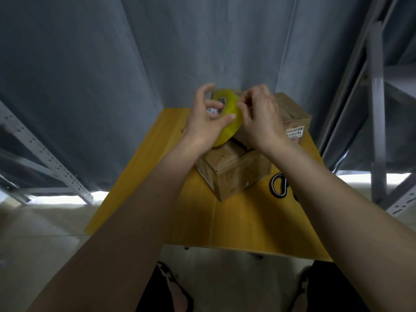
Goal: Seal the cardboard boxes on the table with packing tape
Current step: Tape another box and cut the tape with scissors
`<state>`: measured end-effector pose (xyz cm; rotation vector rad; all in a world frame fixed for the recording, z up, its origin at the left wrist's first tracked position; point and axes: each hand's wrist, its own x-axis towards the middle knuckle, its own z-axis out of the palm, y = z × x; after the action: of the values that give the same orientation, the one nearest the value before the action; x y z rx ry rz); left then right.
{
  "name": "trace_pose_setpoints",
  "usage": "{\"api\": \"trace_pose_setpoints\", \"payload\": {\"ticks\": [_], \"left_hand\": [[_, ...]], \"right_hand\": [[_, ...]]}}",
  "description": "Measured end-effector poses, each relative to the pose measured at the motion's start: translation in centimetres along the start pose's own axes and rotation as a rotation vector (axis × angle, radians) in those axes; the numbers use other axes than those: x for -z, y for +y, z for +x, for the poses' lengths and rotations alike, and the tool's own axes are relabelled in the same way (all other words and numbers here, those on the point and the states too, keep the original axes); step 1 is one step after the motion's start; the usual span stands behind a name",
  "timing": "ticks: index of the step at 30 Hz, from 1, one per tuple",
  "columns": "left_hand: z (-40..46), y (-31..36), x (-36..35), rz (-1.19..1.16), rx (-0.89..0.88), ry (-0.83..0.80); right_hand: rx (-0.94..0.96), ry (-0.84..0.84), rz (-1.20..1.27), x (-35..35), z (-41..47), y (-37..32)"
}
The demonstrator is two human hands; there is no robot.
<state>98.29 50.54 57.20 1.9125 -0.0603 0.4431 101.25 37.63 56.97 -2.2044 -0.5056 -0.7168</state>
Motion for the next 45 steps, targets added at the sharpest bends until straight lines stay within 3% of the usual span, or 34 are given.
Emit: {"api": "trace_pose_setpoints", "payload": {"ticks": [5, 9, 13, 18, 22, 25, 29, 39, 45], "left_hand": [[0.8, 1.4, -0.3, 0.403, -0.215, -0.014], [1.2, 2.5, -0.2, 0.643, -0.224, -0.077], [1.6, 3.3, -0.1, 0.679, -0.167, -0.113], [1.5, 3.1, -0.6, 0.661, -0.153, -0.067], [1.5, 2.3, -1.0, 0.731, -0.215, -0.089], [1.4, 2.1, -0.8, 0.698, -0.227, -0.018], [1.5, 2.8, 0.3, 0.601, -0.269, 0.070], [1.5, 3.9, 1.5, 0.390, -0.192, 0.169], [0.9, 4.3, 0.9, 0.276, -0.211, 0.204]], "right_hand": [[0.061, -0.004, -0.085, -0.2, -0.9, 0.5], [0.052, -0.015, -0.074, -0.5, -1.7, 1.0], [0.064, -0.033, -0.056, -1.1, -2.4, 1.3], [0.011, -0.013, 0.070, -1.3, -3.4, 1.6], [-0.189, 0.011, 0.308, -1.0, -4.2, 1.4], [-0.243, -0.054, 0.300, -1.1, -4.1, 1.3], [-0.358, 0.034, 0.413, -0.7, -3.0, 0.5], [-0.301, 0.020, 0.620, 1.1, -0.9, -1.3], [-0.301, 0.012, 0.500, 2.0, 0.4, -1.4]]}}
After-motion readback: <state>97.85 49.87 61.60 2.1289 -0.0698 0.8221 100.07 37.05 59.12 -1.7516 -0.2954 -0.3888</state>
